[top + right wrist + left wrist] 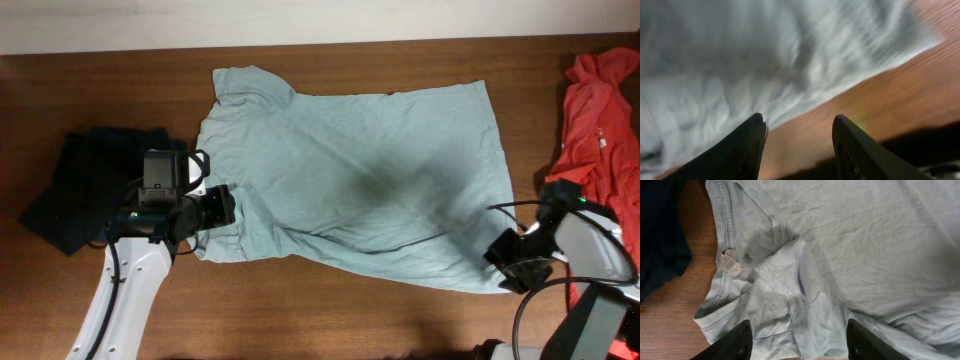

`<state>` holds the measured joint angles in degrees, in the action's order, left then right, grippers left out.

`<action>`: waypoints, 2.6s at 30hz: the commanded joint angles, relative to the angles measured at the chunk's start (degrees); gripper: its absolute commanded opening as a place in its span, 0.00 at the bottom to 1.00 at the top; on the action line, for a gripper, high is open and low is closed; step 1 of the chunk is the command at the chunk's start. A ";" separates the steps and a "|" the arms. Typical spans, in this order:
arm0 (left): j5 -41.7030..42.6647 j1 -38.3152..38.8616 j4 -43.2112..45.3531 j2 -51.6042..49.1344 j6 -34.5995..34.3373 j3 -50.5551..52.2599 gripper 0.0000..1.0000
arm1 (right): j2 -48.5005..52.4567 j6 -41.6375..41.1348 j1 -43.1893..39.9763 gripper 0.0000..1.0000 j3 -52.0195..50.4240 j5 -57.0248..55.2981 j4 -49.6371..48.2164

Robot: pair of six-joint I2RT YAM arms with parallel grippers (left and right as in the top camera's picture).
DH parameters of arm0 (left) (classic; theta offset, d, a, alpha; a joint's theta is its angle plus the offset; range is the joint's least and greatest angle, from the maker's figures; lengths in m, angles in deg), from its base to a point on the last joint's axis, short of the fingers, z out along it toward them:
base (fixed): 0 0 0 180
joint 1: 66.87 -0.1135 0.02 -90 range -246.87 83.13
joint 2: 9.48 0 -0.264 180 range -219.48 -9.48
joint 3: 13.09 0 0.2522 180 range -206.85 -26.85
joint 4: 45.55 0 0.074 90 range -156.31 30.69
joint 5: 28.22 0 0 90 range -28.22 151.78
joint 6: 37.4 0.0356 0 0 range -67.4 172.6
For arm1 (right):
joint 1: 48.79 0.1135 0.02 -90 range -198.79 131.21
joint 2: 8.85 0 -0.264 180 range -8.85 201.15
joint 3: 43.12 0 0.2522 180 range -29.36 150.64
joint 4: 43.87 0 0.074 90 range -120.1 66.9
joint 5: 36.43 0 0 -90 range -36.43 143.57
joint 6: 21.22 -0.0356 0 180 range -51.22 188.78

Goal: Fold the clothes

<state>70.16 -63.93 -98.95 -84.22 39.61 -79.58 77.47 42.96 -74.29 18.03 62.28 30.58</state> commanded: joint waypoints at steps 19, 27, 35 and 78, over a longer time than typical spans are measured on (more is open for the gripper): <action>0.83 0.17 0.17 -0.52 3.69 -0.98 0.61 | -10.71 3.54 -16.70 0.70 -8.74 2.93 -6.08; 0.83 0.15 0.17 -0.52 3.69 -0.98 0.61 | -10.62 2.82 -17.00 0.71 -10.88 2.08 -10.88; 0.83 0.15 0.15 -0.52 3.69 -1.01 0.61 | -10.56 1.07 -17.00 0.72 -15.13 1.70 -16.17; 0.83 0.15 1.84 -0.52 3.69 -0.98 0.62 | -18.03 3.93 -16.90 0.23 -1.84 -0.24 -0.76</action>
<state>70.19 -63.93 -97.40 -84.22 42.36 -79.60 59.81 46.28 -91.10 15.74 62.89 29.14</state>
